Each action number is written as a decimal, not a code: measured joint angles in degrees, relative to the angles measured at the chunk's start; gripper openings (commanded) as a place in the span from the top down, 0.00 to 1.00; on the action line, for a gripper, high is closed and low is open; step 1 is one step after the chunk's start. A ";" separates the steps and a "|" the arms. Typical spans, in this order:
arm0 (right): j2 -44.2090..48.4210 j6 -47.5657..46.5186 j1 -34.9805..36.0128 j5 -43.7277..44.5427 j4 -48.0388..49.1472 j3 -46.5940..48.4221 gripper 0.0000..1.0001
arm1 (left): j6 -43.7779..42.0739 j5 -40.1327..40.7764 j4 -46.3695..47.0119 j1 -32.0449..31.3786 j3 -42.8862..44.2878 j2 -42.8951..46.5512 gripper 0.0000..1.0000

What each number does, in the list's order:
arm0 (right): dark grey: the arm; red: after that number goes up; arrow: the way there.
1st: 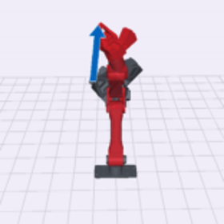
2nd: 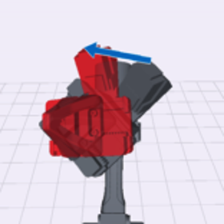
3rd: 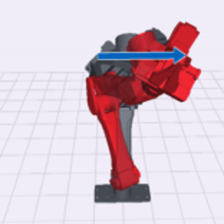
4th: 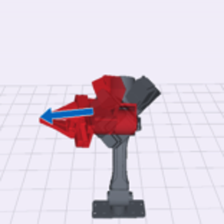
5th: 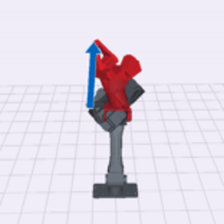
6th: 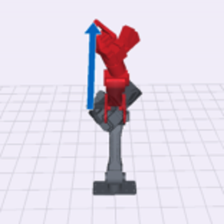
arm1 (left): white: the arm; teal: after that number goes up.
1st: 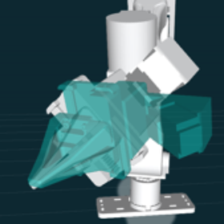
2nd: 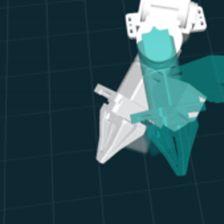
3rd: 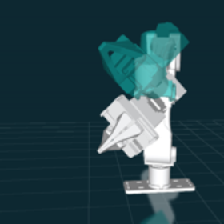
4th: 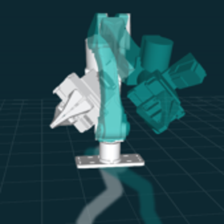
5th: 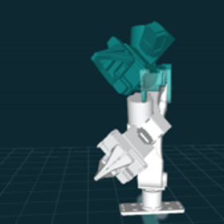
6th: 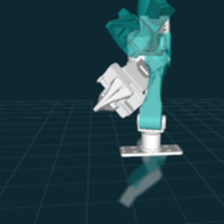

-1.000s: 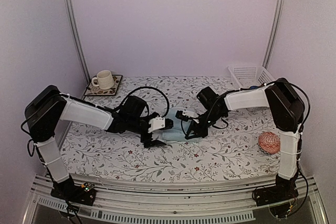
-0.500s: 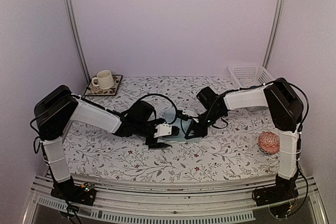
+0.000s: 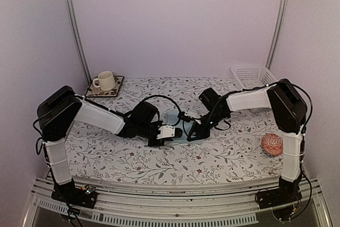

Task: Roll the towels
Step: Roll the towel at the center of the board.

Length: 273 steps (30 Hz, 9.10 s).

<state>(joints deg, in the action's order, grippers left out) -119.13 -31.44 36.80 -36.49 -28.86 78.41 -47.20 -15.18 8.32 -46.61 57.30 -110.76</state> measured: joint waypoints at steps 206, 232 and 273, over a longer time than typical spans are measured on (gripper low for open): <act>13.99 -31.56 6.03 23.65 35.06 -23.12 0.37 | 24.35 -35.50 -45.59 14.49 43.17 -25.40 1.00; 7.30 -21.18 7.93 32.74 38.42 -19.26 0.96 | 24.13 -30.69 -43.56 14.43 38.77 -21.68 0.28; -2.58 0.83 0.50 2.05 4.02 4.13 0.94 | 9.90 -10.03 -10.49 5.14 5.09 3.52 0.28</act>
<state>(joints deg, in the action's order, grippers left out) -121.71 -30.61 37.30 -34.44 -24.84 82.54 -37.30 -25.21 -2.17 -41.47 62.39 -107.24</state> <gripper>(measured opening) 0.086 0.736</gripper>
